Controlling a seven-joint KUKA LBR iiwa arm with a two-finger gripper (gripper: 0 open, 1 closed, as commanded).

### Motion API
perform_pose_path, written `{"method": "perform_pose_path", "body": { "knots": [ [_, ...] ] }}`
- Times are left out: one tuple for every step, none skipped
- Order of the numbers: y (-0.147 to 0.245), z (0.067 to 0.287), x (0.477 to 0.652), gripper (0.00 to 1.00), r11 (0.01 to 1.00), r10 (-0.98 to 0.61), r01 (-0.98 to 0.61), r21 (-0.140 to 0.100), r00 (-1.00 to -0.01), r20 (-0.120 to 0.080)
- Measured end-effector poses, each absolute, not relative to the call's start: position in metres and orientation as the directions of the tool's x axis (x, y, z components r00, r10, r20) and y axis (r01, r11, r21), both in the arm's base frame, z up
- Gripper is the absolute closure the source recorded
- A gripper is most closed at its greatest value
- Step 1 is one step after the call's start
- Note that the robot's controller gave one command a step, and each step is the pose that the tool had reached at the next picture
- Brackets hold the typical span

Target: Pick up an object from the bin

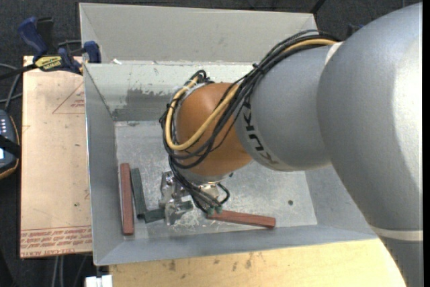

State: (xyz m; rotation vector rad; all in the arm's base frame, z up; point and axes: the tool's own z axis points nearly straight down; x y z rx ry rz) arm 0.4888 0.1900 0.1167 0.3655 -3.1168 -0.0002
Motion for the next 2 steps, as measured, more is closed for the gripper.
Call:
{"method": "perform_pose_path", "body": {
  "knots": [
    [0.190, 0.137, 0.498, 1.00, 0.976, -0.216, -0.216, 0.002, -0.976, -0.006],
    [0.183, 0.230, 0.496, 1.00, 0.981, -0.193, -0.193, 0.001, -0.981, -0.002]
  ]
}}
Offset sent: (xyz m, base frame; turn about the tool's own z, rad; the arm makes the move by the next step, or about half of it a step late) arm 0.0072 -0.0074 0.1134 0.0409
